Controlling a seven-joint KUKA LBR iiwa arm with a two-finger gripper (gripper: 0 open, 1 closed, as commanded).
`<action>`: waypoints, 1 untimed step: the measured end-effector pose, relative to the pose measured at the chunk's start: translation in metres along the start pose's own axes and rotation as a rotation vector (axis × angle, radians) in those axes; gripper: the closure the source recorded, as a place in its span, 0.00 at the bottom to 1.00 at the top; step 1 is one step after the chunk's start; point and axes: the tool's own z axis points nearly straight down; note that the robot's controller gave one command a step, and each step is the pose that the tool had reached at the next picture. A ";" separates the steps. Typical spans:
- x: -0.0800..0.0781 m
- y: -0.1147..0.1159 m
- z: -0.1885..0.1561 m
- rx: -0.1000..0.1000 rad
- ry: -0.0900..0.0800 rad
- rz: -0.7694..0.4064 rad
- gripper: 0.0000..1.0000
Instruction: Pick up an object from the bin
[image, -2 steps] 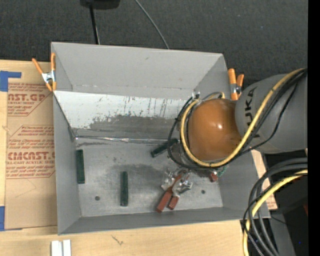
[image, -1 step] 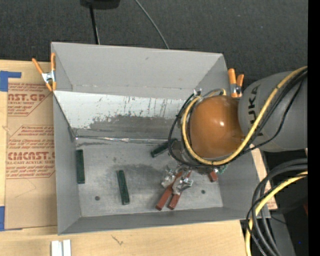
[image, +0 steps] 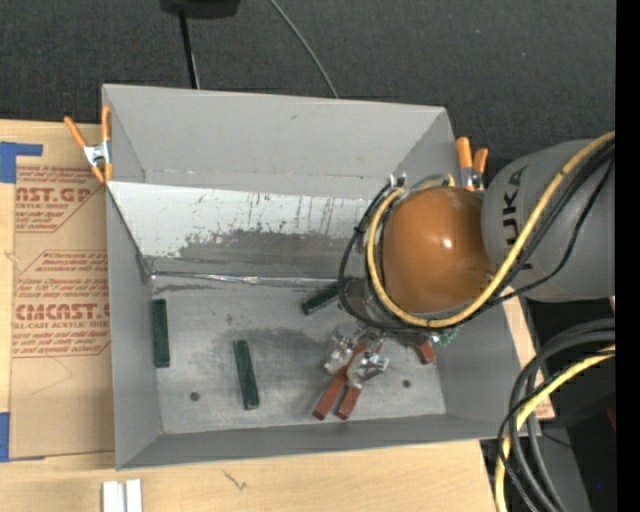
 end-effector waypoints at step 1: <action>0.000 0.001 -0.012 -0.005 0.003 0.000 1.00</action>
Offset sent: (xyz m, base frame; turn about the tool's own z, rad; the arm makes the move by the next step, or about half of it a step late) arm -0.0001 0.0002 0.0420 0.0000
